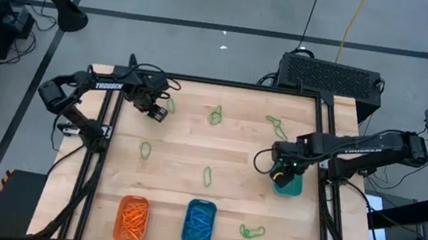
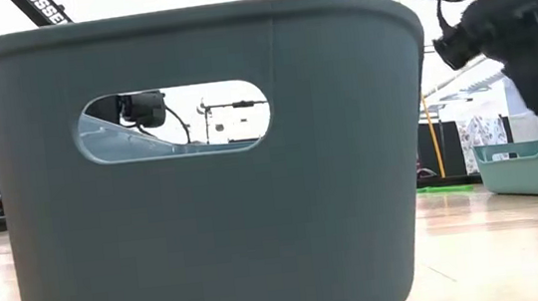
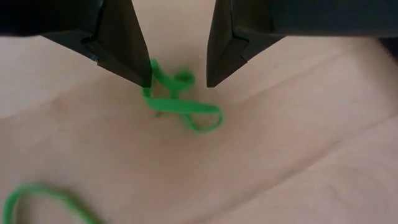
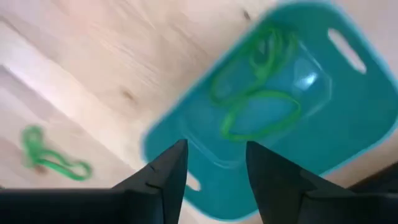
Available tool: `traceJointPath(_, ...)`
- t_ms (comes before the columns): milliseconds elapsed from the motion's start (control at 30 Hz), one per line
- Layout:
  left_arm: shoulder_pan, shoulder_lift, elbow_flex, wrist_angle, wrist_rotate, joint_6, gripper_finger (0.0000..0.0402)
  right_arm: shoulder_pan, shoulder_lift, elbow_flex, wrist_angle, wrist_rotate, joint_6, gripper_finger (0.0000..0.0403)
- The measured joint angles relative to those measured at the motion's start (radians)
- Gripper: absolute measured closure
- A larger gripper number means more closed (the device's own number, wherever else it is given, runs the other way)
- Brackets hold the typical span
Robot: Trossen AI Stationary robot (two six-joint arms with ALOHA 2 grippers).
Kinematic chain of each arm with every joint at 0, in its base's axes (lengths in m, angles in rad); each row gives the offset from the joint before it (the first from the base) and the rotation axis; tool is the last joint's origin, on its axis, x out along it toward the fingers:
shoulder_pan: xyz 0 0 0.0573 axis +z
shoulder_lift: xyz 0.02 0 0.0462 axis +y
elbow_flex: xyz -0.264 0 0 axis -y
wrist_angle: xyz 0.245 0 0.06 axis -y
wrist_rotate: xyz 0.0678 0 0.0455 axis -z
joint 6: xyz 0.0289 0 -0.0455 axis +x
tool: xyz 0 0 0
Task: Sort rubber bands into baskets
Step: Put the green rubber band into the green bin
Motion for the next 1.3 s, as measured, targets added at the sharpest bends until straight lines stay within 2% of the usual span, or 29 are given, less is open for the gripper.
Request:
traceJointPath(133,-0.005,0.012,-0.005,0.030,0.019,-0.005,0.0240,0.000,0.000,0.084,0.002,0.025,-0.005,0.0248)
traceJointPath(300,-0.014,0.036,-0.003,0.029,0.056,0.000,0.0248,0.000,0.000,0.194,0.002,0.120,-0.058,0.0248)
traceJointPath(400,-0.028,0.041,-0.002,0.030,0.055,0.018,0.0281,0.000,0.000,0.253,0.002,0.167,-0.084,0.0248)
traceJointPath(567,-0.052,0.039,-0.002,0.036,0.060,0.049,0.0379,0.000,-0.001,0.337,0.002,0.236,-0.136,0.0248)
traceJointPath(600,-0.057,0.039,-0.002,0.039,0.059,0.052,0.0389,0.000,-0.001,0.350,0.005,0.249,-0.146,0.0248)
traceJointPath(767,-0.083,0.033,0.006,0.037,0.049,0.055,0.0395,0.000,-0.001,0.386,0.036,0.274,-0.176,0.0248)
traceJointPath(900,-0.115,-0.021,0.026,0.039,0.082,0.054,0.0398,0.000,-0.001,0.388,0.071,0.268,-0.182,0.0248)
traceJointPath(1000,-0.142,-0.086,0.044,0.040,0.163,0.068,0.0399,0.000,-0.001,0.388,0.104,0.265,-0.193,0.0248)
traceJointPath(1067,-0.166,-0.140,0.059,0.063,0.266,0.086,0.0399,0.000,-0.001,0.387,0.160,0.267,-0.227,0.0248)
traceJointPath(1200,-0.214,-0.255,0.063,0.166,0.542,0.074,0.0400,0.000,-0.001,0.371,0.372,0.268,-0.342,0.0248)
traceJointPath(1300,-0.265,-0.332,0.065,0.292,0.648,0.003,0.0400,0.000,0.007,0.361,0.555,0.270,-0.446,0.0248)
